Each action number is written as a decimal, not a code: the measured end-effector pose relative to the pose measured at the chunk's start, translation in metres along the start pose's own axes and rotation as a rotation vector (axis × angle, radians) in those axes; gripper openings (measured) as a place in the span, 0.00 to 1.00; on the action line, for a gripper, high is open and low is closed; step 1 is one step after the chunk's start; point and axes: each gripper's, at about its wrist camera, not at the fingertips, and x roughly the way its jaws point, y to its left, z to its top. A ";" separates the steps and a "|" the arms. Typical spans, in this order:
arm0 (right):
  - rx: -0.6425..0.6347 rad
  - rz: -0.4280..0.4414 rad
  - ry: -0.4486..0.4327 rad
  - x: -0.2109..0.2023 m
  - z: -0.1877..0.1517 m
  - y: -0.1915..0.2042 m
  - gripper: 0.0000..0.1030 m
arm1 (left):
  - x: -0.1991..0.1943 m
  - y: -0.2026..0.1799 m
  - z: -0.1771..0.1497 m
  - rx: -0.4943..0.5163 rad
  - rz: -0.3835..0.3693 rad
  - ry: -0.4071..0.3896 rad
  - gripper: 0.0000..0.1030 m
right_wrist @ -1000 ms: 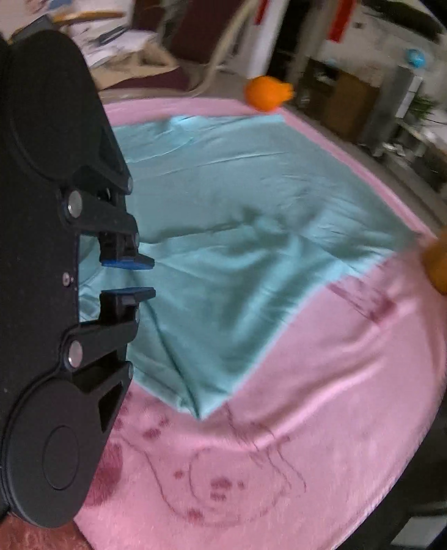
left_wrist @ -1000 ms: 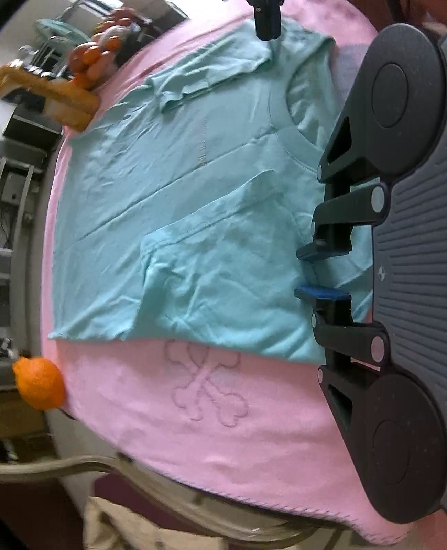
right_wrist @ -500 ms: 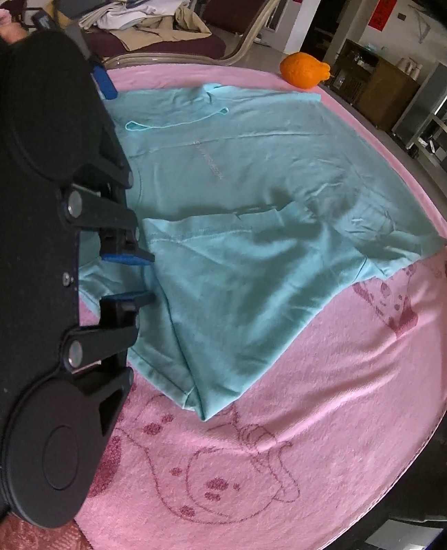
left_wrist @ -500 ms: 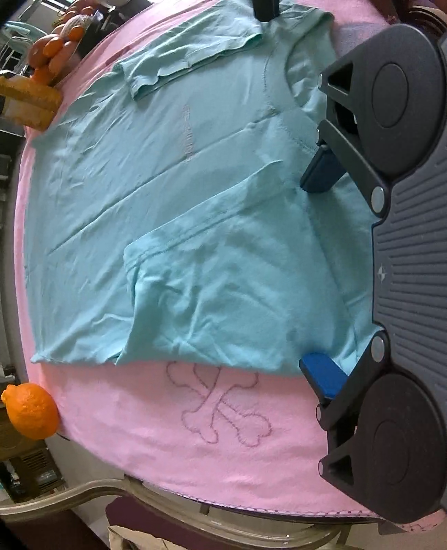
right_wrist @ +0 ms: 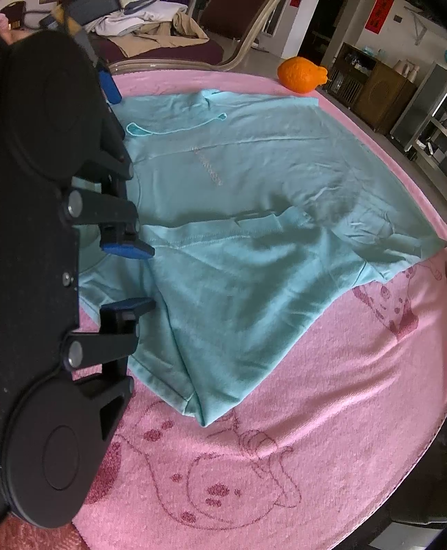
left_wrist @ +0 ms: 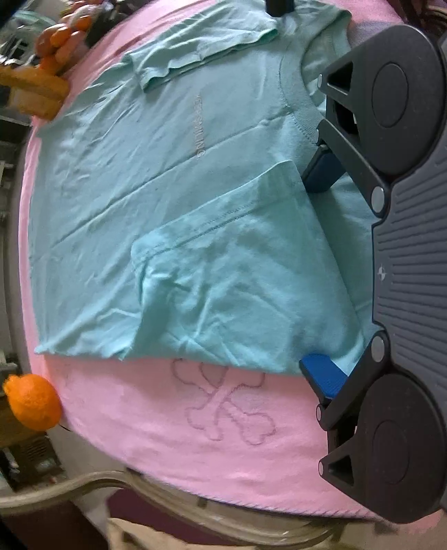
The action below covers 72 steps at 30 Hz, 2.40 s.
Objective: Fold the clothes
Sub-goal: 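Press the folded side flat with the left tool near the hem, then grasp the shirt hem with both tools and lift it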
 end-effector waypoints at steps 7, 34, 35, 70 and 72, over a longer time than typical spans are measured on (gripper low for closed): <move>-0.006 0.004 0.001 -0.002 0.000 -0.001 0.27 | -0.003 -0.001 -0.004 0.020 -0.007 -0.016 1.00; -0.245 -0.104 -0.550 0.017 0.260 0.125 0.25 | 0.050 0.096 0.266 -0.081 0.089 -0.262 0.47; -0.236 -0.122 -0.534 0.033 0.274 0.123 0.25 | 0.062 0.097 0.270 -0.077 0.099 -0.254 0.57; -0.323 -0.255 -0.655 -0.014 0.251 0.144 0.03 | -0.035 0.072 0.241 -0.044 0.104 -0.576 0.02; -0.330 -0.247 -0.659 -0.041 0.226 0.142 0.03 | -0.058 0.071 0.221 -0.058 0.093 -0.572 0.02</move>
